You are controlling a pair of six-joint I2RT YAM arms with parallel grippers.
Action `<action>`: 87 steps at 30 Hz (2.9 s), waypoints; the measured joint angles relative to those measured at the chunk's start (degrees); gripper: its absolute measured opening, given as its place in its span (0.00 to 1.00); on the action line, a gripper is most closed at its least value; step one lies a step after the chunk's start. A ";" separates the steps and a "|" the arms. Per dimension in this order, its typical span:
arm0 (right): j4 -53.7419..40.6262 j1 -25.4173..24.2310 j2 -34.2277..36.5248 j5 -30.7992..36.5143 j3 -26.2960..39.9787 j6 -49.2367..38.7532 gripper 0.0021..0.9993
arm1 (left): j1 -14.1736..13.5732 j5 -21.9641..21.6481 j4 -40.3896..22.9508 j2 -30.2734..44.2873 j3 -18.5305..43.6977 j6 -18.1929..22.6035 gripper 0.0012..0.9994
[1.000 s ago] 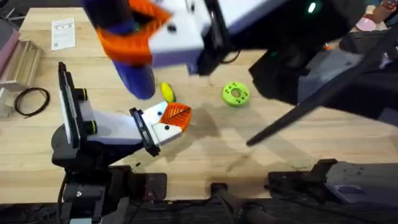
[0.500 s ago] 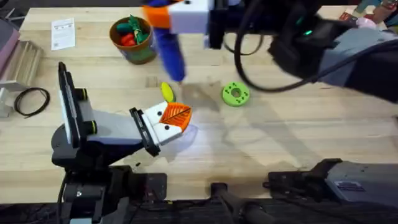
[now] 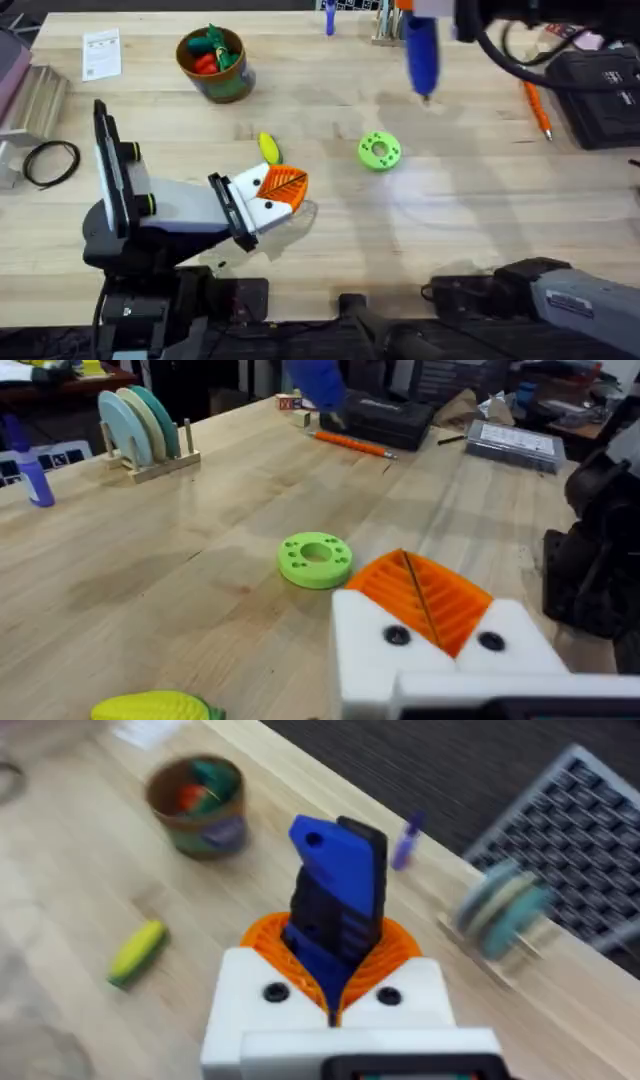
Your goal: Pick up the gripper from the table and insert it into the empty holder that is missing its gripper. Then pick up a screw, insert it into the mounting hole, and use the screwdriver to tighten it. Finally, clean up the table by picking up the vegetable and placing it into the bucket.
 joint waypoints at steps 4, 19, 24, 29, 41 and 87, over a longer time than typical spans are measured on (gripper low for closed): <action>-8.33 -0.83 -2.07 7.84 0.23 -6.88 0.02 | 0.00 0.00 0.00 0.00 0.00 0.02 0.00; -32.53 -5.65 5.59 22.54 0.25 -41.20 0.02 | 0.00 0.02 0.00 0.00 0.00 0.01 0.00; -30.67 -8.01 14.33 24.60 0.25 -48.25 0.02 | 0.00 0.00 0.00 0.00 0.00 0.02 0.00; -22.86 -8.54 22.49 28.05 0.25 -54.46 0.02 | 0.00 0.00 0.00 0.00 0.00 0.02 0.00; -18.33 -8.53 30.94 28.84 0.29 -60.85 0.02 | 0.00 0.01 0.00 0.00 0.00 0.02 0.00; -31.91 6.17 -6.68 12.34 2.19 2.60 0.98 | 0.00 -2.80 0.53 0.00 0.00 2.27 0.99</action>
